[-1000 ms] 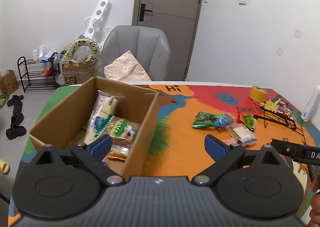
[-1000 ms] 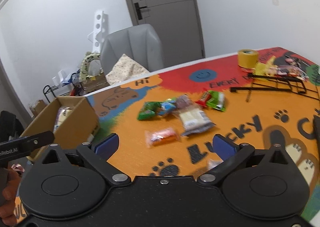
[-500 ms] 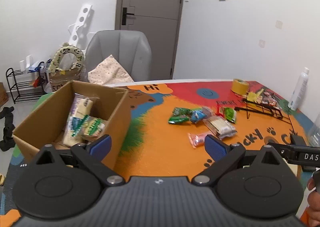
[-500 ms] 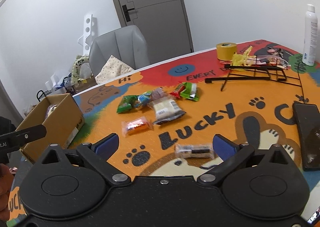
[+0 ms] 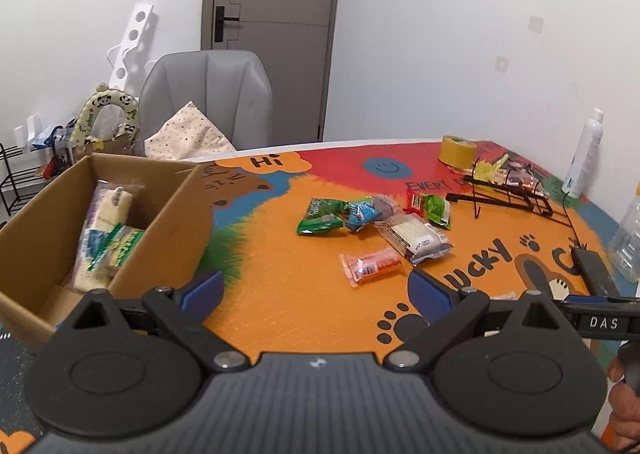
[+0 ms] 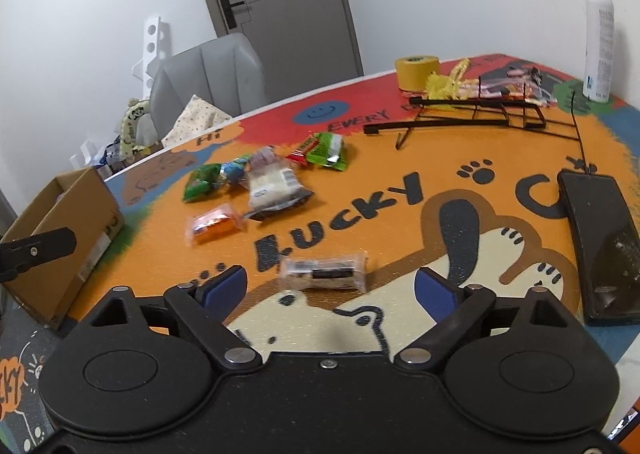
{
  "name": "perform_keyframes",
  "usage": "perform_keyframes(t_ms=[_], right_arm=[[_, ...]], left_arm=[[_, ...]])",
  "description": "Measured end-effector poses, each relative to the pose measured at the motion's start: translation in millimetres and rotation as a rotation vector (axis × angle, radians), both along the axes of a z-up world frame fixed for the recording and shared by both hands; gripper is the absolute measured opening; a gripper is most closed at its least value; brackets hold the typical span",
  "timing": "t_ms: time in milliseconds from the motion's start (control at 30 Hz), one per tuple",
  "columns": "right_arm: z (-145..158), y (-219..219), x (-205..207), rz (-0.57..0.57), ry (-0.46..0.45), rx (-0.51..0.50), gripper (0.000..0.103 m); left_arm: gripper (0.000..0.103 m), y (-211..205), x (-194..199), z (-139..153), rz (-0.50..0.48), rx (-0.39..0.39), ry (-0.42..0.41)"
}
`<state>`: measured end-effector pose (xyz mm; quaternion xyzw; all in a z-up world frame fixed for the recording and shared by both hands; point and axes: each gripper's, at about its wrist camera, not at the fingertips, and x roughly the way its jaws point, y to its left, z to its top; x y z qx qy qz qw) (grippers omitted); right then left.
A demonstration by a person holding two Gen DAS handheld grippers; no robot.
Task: Organize snacks
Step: 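Close the right tool on the clear-wrapped bar while the left tool approaches the pink pack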
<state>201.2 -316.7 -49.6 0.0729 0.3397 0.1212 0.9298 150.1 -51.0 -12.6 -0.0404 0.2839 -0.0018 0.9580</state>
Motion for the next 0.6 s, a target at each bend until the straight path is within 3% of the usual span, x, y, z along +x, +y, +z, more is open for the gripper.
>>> perform_keyframes(t_ms=[333,600], right_arm=[[-17,-6,16,0.008,0.041,0.014,0.092],[-33,19,28,0.029,0.043,-0.037,0.094]], left_arm=[[0.098,-12,34,-19,-0.009,0.016,0.056],[0.098,-20,53,-30,-0.020,0.036,0.087]])
